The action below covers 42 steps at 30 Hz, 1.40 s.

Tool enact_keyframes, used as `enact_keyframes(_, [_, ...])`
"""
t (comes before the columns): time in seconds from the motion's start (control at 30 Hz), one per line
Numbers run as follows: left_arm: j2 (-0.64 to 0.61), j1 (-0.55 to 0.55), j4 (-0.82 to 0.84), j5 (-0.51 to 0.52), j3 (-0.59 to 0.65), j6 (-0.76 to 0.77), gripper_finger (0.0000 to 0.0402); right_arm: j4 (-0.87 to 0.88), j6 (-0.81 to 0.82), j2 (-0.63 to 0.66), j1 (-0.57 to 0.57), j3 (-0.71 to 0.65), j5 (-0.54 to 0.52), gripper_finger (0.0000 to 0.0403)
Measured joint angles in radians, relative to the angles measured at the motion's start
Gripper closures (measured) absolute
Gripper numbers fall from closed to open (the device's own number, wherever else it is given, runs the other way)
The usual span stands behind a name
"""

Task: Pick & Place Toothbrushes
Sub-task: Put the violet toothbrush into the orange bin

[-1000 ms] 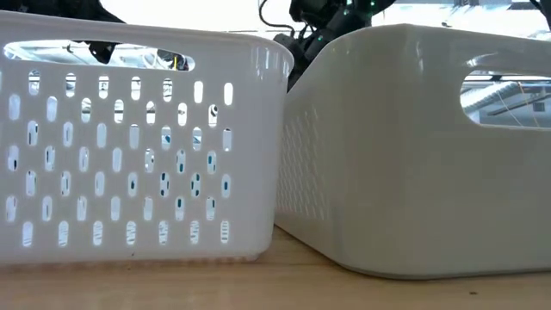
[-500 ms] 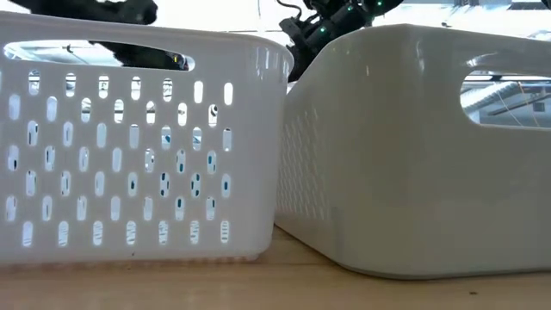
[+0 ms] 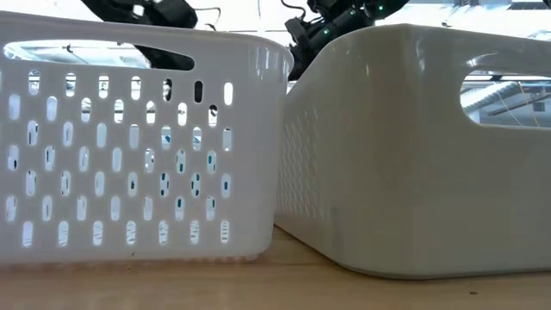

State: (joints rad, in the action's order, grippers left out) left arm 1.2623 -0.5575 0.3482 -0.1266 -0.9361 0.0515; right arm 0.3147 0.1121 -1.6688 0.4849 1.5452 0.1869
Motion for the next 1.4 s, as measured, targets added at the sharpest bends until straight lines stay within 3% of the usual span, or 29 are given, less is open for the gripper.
enact_keyframes(0.3, [0.248, -0.091, 0.116, -0.101, -0.200, -0.097, 0.0396, -0.061, -0.027, 0.031, 0.055, -0.043, -0.018, 0.0402])
enact_keyframes(0.5, [0.343, -0.118, 0.179, -0.120, -0.312, -0.155, 0.0396, -0.365, 0.022, 0.211, 0.075, -0.325, -0.060, 0.0403])
enact_keyframes(0.67, [0.408, -0.132, 0.208, -0.135, -0.399, -0.175, 0.0396, -0.369, 0.018, 0.369, 0.085, -0.499, -0.084, 0.0403])
enact_keyframes(0.9, [0.549, -0.128, 0.392, -0.139, -0.557, -0.235, 0.0396, -0.436, 0.067, 0.589, 0.120, -0.711, -0.085, 0.0403])
enact_keyframes(1.03, [0.627, -0.142, 0.500, -0.142, -0.637, -0.206, 0.0396, -0.479, 0.123, 0.687, 0.134, -0.810, -0.088, 0.0403])
enact_keyframes(1.23, [0.723, -0.165, 0.598, -0.199, -0.783, 0.051, 0.0396, -0.490, 0.163, 0.759, 0.140, -0.885, -0.086, 0.0403])
enact_keyframes(1.4, [0.792, -0.170, 0.743, -0.217, -0.918, -0.079, 0.0396, -0.522, 0.164, 0.767, 0.140, -0.902, -0.082, 0.0403])
